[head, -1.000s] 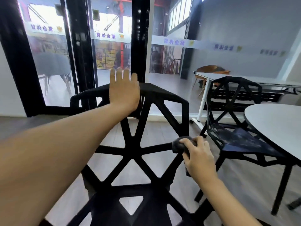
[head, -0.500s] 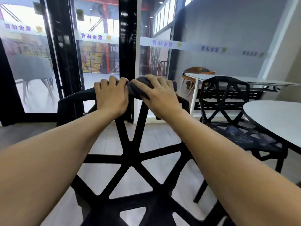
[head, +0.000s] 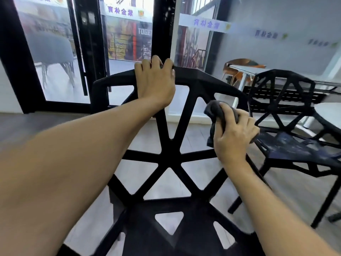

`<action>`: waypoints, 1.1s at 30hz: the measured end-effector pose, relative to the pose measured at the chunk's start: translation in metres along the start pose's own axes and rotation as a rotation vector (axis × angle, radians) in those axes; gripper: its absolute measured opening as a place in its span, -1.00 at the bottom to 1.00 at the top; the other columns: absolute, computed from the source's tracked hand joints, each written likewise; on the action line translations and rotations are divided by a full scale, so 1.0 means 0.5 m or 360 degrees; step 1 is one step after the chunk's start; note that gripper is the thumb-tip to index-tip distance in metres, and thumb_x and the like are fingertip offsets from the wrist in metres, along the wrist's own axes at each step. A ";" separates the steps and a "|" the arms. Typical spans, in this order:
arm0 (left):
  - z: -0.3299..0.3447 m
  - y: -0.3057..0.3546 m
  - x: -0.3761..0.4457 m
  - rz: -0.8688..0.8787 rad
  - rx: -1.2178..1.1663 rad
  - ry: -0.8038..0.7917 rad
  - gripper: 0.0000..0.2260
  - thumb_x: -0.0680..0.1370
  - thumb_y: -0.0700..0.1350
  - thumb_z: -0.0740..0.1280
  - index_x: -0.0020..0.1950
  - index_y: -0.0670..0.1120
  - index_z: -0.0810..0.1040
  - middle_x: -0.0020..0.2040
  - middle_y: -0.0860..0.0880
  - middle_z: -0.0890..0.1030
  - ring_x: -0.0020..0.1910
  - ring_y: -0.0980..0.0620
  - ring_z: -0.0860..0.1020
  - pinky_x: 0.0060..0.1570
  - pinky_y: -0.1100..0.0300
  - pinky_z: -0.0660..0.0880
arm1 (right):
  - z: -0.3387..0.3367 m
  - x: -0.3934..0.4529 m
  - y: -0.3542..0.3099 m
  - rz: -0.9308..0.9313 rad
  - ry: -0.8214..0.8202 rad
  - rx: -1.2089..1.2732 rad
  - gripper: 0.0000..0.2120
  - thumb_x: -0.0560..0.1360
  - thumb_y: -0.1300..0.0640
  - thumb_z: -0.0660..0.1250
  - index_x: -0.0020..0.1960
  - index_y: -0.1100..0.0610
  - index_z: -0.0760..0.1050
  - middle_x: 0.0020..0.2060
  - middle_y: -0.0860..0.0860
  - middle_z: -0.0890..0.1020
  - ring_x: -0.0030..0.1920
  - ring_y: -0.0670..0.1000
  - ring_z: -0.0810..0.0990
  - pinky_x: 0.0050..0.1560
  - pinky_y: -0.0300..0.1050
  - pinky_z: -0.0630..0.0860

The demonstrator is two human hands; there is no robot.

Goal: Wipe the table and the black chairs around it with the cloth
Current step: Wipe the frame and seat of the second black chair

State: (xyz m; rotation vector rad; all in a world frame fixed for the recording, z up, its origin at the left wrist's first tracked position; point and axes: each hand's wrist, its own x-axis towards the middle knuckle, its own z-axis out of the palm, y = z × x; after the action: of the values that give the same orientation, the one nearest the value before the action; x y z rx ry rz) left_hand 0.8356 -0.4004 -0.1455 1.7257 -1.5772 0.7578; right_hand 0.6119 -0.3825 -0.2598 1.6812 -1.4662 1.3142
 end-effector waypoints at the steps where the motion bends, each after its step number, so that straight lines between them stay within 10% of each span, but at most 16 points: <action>1: 0.001 -0.001 0.001 0.0006 0.0001 -0.0015 -0.70 0.69 0.04 0.01 0.33 0.03 0.41 0.24 -0.10 0.46 0.22 -0.19 0.40 0.23 -0.07 0.23 | 0.004 0.009 -0.030 0.0065 0.0065 0.0085 -0.63 0.63 0.00 0.26 0.42 -0.05 0.48 0.18 0.14 0.52 0.12 0.20 0.46 0.12 0.17 0.34; 7: 0.015 -0.001 0.005 0.0013 0.0029 0.0010 -0.69 0.69 0.04 0.01 0.35 0.04 0.41 0.29 -0.11 0.46 0.27 -0.21 0.39 0.28 -0.09 0.20 | 0.074 0.009 -0.184 -0.0213 -0.0028 0.0198 -0.54 0.55 0.11 0.32 0.44 -0.07 0.47 0.40 0.12 0.45 0.33 0.20 0.38 0.32 0.22 0.33; 17: 0.013 -0.002 0.000 0.0042 0.0084 0.0054 -0.68 0.69 0.03 0.01 0.35 -0.02 0.40 0.26 -0.17 0.46 0.26 -0.27 0.40 0.30 -0.15 0.21 | 0.031 -0.088 -0.125 -0.0739 -0.0250 -0.0037 -0.55 0.49 0.22 0.39 0.37 0.06 0.51 0.26 0.19 0.49 0.02 0.21 0.46 0.03 0.07 0.48; 22: 0.014 -0.002 0.000 0.0051 0.0102 0.0029 -0.67 0.69 0.03 0.00 0.34 -0.04 0.40 0.26 -0.20 0.45 0.25 -0.30 0.39 0.30 -0.17 0.21 | 0.007 -0.116 -0.061 0.0077 -0.0150 -0.0404 -0.67 0.50 0.15 0.35 0.27 0.08 0.53 0.19 0.18 0.52 0.03 0.23 0.47 -0.07 0.11 0.43; 33: 0.017 -0.009 -0.007 0.0106 0.0088 0.0074 -0.70 0.70 0.02 0.00 0.31 -0.05 0.40 0.22 -0.20 0.46 0.16 -0.28 0.42 0.23 -0.15 0.26 | -0.021 -0.129 -0.004 -0.0262 -0.0305 -0.0306 -0.66 0.51 0.19 0.37 0.27 0.08 0.52 0.15 0.19 0.51 0.03 0.22 0.46 -0.02 0.10 0.47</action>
State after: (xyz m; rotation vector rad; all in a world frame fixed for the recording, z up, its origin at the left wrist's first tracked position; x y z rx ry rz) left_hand 0.8397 -0.4048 -0.1542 1.6898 -1.6027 0.8757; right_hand 0.6152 -0.3463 -0.3140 1.7948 -1.4725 0.9161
